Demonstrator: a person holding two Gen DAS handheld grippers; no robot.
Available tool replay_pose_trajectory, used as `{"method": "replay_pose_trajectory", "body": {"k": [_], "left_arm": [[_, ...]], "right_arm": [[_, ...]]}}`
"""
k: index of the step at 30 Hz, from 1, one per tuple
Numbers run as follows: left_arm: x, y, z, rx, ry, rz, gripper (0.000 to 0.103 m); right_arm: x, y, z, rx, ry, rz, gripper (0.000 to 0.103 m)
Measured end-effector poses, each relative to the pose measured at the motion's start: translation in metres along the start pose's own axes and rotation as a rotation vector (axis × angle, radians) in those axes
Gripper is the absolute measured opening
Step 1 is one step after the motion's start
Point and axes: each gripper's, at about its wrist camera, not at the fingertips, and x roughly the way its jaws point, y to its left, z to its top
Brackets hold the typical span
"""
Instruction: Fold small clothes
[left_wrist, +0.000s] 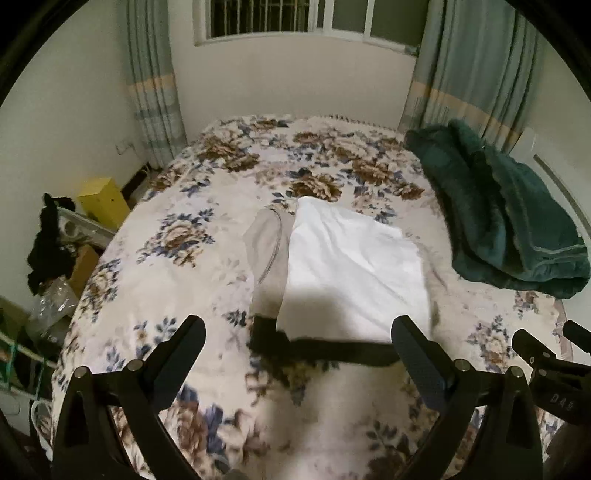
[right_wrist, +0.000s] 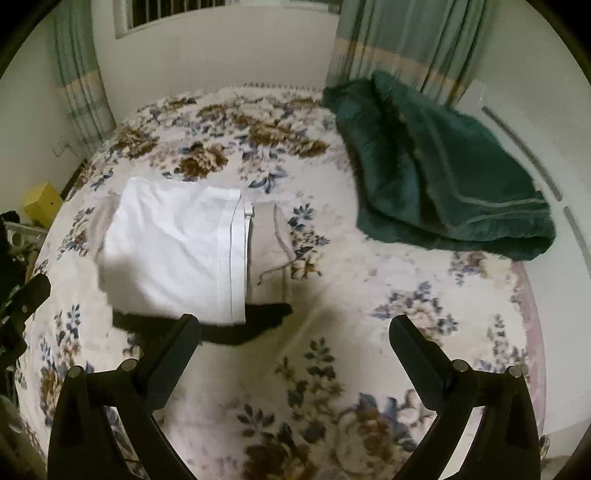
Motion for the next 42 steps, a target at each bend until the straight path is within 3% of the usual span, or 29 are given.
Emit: {"method": "replay_pose_trajectory", "body": {"k": [8, 19, 31, 42], "left_arm": [[-0.135, -0.014, -0.037, -0.018, -0.116, 0.009, 0.103], [-0.279, -0.028, -0.08, 0.023, -0.25, 0.034, 0.103], [-0.357, -0.025, -0.104, 0.01, -0.309, 0.011, 0.103], [-0.378, -0.016, -0.12, 0.003, -0.34, 0.008, 0.103]], "right_arm": [[-0.154, -0.033, -0.054, -0.003, -0.121, 0.013, 0.103], [-0.327, -0.068, -0.117, -0.013, -0.27, 0.091, 0.103], [-0.451, -0.087, -0.161, 0.003, -0.355, 0.081, 0.103], [-0.491, -0.089, -0.179, -0.004, -0.392, 0.071, 0.103]]}}
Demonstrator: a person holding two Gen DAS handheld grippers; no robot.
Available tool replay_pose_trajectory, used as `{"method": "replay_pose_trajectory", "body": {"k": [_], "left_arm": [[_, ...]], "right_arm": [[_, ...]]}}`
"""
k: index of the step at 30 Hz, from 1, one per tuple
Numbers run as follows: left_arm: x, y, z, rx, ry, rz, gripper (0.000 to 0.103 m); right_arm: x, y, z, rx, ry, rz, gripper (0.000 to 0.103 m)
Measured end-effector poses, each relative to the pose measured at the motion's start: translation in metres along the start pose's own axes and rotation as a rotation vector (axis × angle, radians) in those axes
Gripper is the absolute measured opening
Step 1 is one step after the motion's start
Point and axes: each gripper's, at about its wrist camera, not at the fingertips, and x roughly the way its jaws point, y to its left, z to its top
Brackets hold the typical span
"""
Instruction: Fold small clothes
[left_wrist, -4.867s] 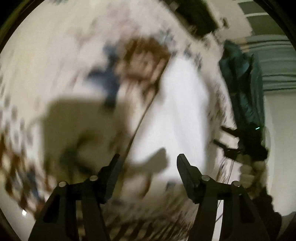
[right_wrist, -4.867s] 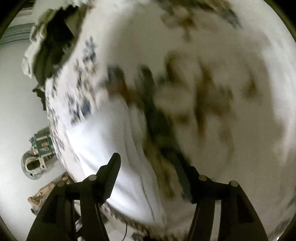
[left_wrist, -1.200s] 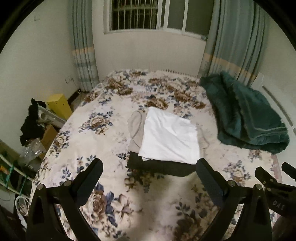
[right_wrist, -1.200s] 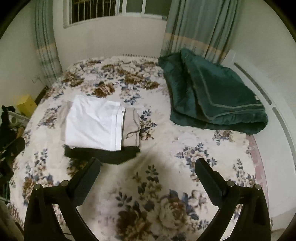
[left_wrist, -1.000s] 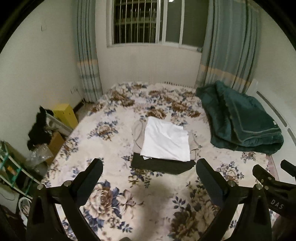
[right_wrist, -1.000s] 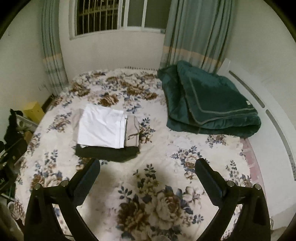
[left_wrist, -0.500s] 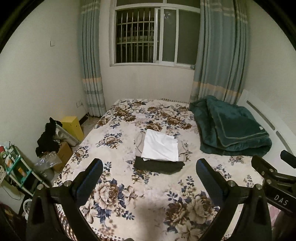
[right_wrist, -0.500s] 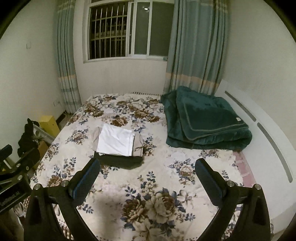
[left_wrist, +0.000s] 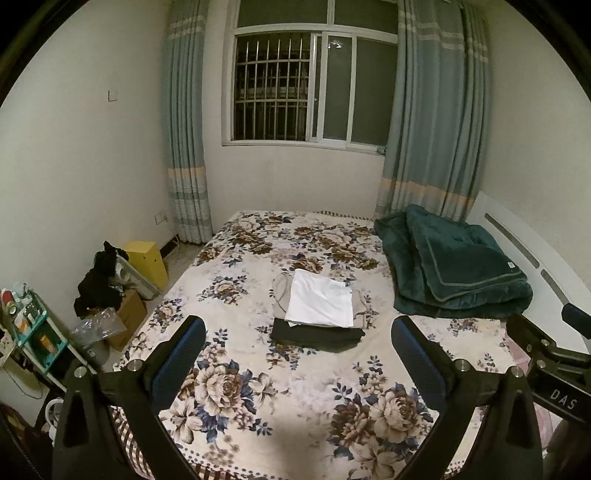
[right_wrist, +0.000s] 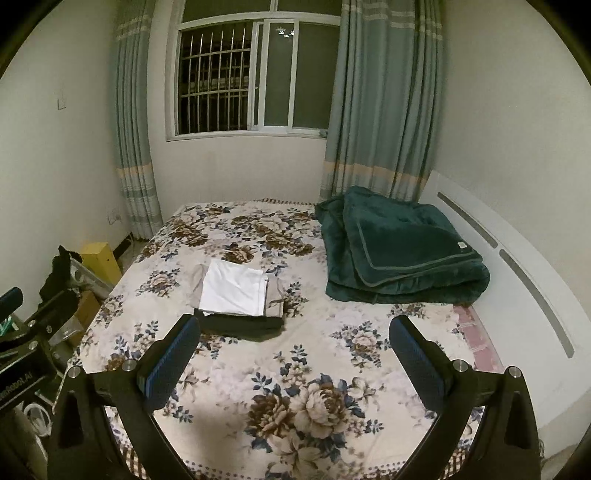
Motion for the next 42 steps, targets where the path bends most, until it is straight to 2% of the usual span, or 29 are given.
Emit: {"method": "replay_pose_trajectory", "body": {"k": [15, 42], "left_arm": [[-0.019, -0.001, -0.007, 0.005, -0.025, 0.039, 0.103], [-0.027, -0.01, 0.009, 0.01, -0.047, 0.021, 0.103]], "right_arm": [[-0.002, -0.018, 0.003, 0.009, 0.007, 0.037, 0.103], [-0.014, -0.018, 0.023, 0.017, -0.01, 0.059, 0.103]]}}
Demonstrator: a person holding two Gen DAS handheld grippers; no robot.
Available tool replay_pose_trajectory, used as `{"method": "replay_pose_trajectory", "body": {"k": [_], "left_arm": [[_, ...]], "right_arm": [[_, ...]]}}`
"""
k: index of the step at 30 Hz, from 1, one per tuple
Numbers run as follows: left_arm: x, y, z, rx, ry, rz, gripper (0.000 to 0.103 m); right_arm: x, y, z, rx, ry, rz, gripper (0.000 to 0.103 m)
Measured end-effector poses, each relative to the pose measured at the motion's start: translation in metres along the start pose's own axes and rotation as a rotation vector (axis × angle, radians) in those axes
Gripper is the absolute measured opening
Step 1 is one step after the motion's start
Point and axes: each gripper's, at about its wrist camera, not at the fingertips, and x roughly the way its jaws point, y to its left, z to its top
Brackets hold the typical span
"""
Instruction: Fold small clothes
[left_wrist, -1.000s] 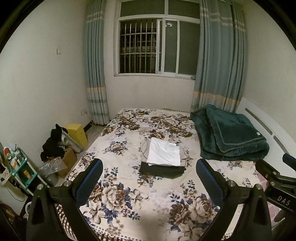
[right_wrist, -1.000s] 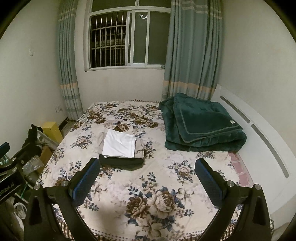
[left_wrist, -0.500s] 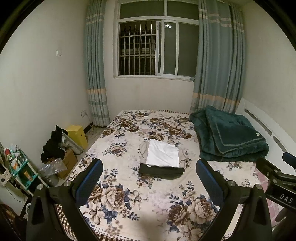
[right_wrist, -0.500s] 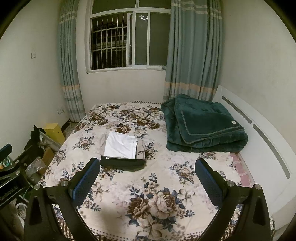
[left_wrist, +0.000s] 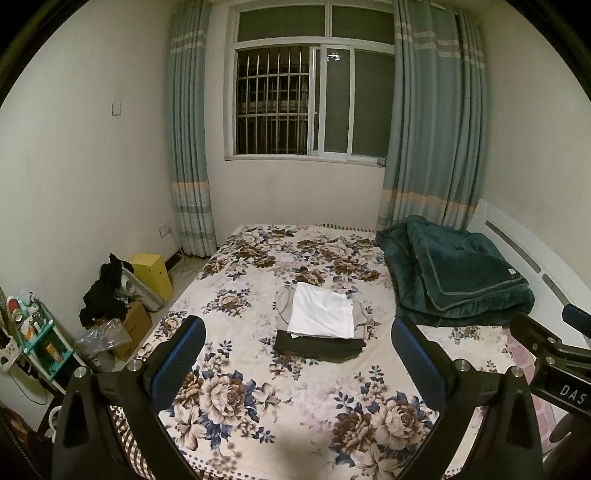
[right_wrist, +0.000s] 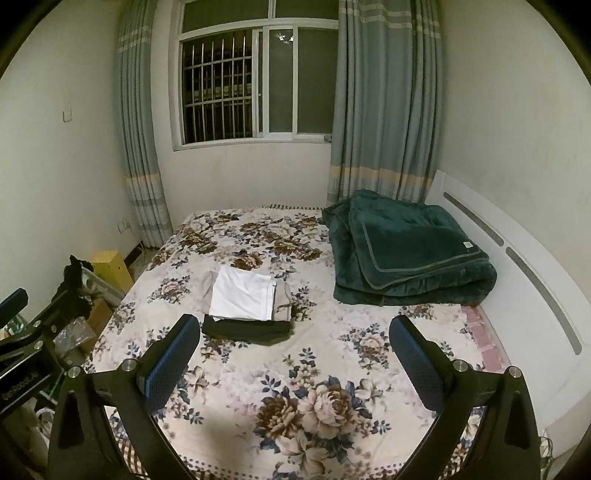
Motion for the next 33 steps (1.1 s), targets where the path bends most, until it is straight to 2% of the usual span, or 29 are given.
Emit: {"method": "replay_pose_trajectory", "body": {"k": [33], "left_arm": [[-0.015, -0.003, -0.002, -0.016, -0.029, 0.006, 0.103]], "right_arm": [[-0.001, 0.027, -0.001, 0.013, -0.009, -0.003, 0.103]]}}
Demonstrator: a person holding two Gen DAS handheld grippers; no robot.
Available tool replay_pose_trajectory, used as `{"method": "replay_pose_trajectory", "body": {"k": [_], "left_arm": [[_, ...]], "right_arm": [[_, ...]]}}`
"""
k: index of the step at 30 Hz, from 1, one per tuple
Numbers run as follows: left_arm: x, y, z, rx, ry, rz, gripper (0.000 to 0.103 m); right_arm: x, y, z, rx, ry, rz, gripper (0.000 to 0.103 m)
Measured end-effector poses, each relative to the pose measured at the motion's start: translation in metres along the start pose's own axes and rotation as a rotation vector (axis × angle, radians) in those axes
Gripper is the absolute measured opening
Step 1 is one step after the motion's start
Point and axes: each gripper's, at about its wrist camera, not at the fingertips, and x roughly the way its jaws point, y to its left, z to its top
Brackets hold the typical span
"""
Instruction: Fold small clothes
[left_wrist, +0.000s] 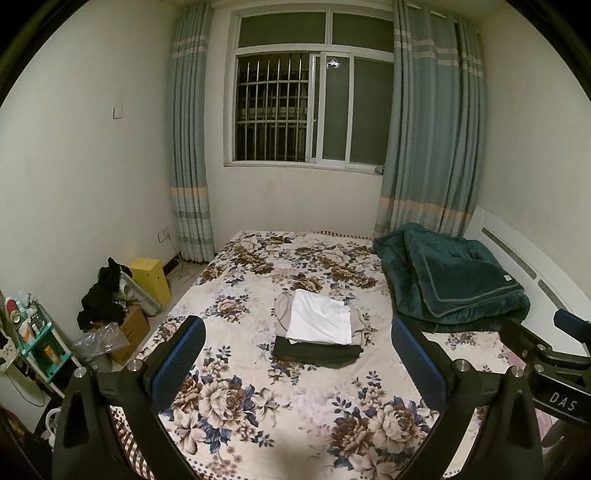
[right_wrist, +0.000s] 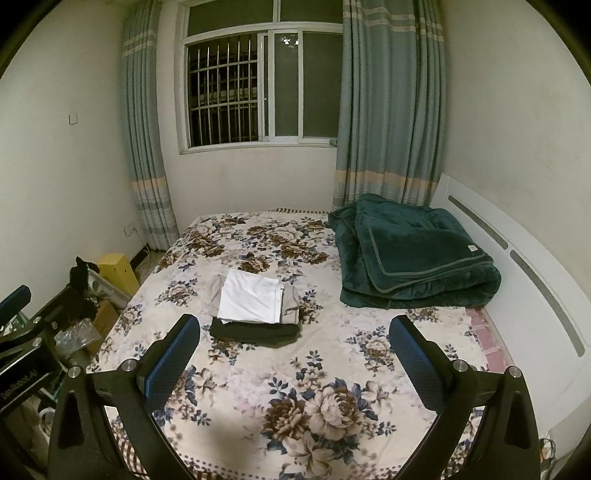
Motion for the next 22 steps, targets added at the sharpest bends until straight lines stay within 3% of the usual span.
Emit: {"method": "replay_pose_trajectory", "body": {"k": [22], "left_arm": [[-0.011, -0.005, -0.012, 0.008, -0.016, 0.005, 0.103]], "right_arm": [[-0.003, 0.007, -0.004, 0.007, -0.007, -0.008, 0.103]]}}
